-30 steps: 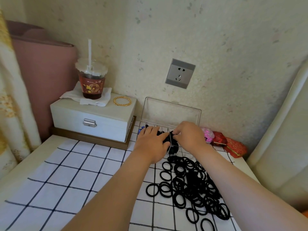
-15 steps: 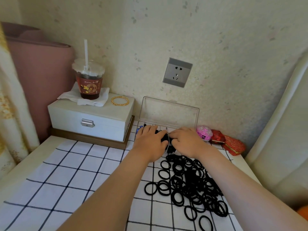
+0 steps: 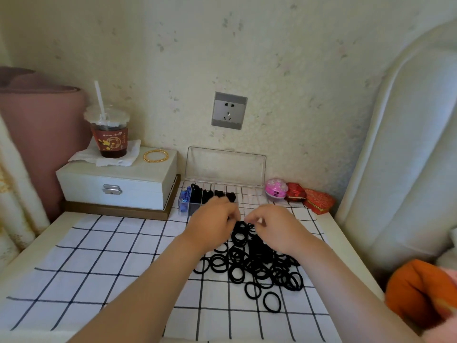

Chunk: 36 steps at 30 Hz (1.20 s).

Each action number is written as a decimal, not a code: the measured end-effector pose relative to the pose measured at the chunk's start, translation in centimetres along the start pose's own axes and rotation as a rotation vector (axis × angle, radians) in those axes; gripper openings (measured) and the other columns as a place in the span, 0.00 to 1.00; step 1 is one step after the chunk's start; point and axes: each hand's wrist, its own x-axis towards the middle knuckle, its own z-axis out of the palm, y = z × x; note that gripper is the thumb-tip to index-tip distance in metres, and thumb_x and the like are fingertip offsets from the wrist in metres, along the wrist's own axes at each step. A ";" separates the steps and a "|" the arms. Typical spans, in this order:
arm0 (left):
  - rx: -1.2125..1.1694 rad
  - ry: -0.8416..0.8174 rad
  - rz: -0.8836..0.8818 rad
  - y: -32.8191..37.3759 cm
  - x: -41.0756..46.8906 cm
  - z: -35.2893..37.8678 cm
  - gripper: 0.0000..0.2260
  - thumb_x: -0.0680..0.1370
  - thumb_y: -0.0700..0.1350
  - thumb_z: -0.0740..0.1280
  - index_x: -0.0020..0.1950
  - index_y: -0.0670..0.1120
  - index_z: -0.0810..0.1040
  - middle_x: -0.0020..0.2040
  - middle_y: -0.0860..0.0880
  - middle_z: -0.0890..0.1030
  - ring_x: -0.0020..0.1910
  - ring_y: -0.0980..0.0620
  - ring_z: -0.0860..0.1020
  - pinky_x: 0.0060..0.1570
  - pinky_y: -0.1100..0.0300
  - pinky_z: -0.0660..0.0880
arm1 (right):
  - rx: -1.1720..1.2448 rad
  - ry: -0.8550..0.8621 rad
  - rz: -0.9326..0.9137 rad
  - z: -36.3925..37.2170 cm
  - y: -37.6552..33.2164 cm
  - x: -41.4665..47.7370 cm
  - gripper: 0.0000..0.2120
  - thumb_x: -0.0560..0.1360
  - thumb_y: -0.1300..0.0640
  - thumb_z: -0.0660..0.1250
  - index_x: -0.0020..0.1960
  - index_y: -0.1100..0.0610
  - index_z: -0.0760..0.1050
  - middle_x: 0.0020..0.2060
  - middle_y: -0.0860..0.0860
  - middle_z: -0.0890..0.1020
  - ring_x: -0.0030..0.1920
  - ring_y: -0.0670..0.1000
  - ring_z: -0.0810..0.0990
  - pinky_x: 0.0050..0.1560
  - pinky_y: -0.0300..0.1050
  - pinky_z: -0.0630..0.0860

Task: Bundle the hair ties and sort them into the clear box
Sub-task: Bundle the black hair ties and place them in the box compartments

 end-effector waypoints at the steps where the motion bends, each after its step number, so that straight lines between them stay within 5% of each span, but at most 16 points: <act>1: -0.006 -0.051 -0.012 0.2 -0.6 0.3 0.07 0.78 0.44 0.66 0.53 0.52 0.80 0.49 0.55 0.77 0.53 0.55 0.72 0.52 0.54 0.75 | -0.015 -0.009 0.005 0.1 0.2 -0.6 0.15 0.79 0.60 0.63 0.59 0.47 0.82 0.55 0.43 0.83 0.51 0.43 0.79 0.58 0.41 0.77; 10: 0.134 -0.267 -0.097 1.1 -1.1 2.1 0.18 0.81 0.49 0.63 0.71 0.56 0.72 0.59 0.52 0.73 0.59 0.52 0.72 0.55 0.56 0.74 | -0.077 -0.108 0.024 0.1 0.8 -1.9 0.20 0.73 0.62 0.65 0.60 0.46 0.79 0.58 0.45 0.77 0.57 0.47 0.78 0.58 0.44 0.76; 18: 0.189 -0.267 -0.141 1.6 0.5 2.5 0.09 0.79 0.47 0.66 0.57 0.52 0.81 0.58 0.50 0.74 0.56 0.51 0.74 0.54 0.53 0.76 | -0.212 -0.354 0.027 0.3 2.0 -1.2 0.30 0.70 0.57 0.71 0.71 0.48 0.72 0.64 0.46 0.71 0.63 0.53 0.74 0.60 0.46 0.75; 23: 0.038 -0.235 -0.245 1.8 0.9 1.2 0.07 0.79 0.45 0.65 0.55 0.50 0.80 0.50 0.53 0.80 0.48 0.54 0.77 0.50 0.58 0.76 | -0.225 -0.258 -0.017 0.9 2.0 -1.4 0.23 0.73 0.54 0.70 0.69 0.49 0.76 0.63 0.47 0.75 0.62 0.53 0.76 0.60 0.48 0.75; 29: -0.189 -0.161 -0.407 2.0 -0.4 -1.3 0.04 0.77 0.44 0.70 0.50 0.51 0.78 0.37 0.54 0.77 0.36 0.58 0.75 0.37 0.66 0.70 | -0.113 -0.163 -0.032 0.9 1.6 -1.3 0.10 0.76 0.52 0.68 0.55 0.49 0.83 0.50 0.48 0.81 0.51 0.51 0.79 0.54 0.51 0.78; 36: -0.424 -0.165 -0.598 2.8 -2.8 -2.7 0.03 0.76 0.42 0.71 0.48 0.48 0.79 0.40 0.45 0.84 0.35 0.54 0.82 0.44 0.54 0.81 | 0.129 -0.056 0.042 0.4 1.8 -1.3 0.04 0.77 0.49 0.69 0.49 0.48 0.80 0.38 0.42 0.80 0.42 0.46 0.79 0.45 0.45 0.76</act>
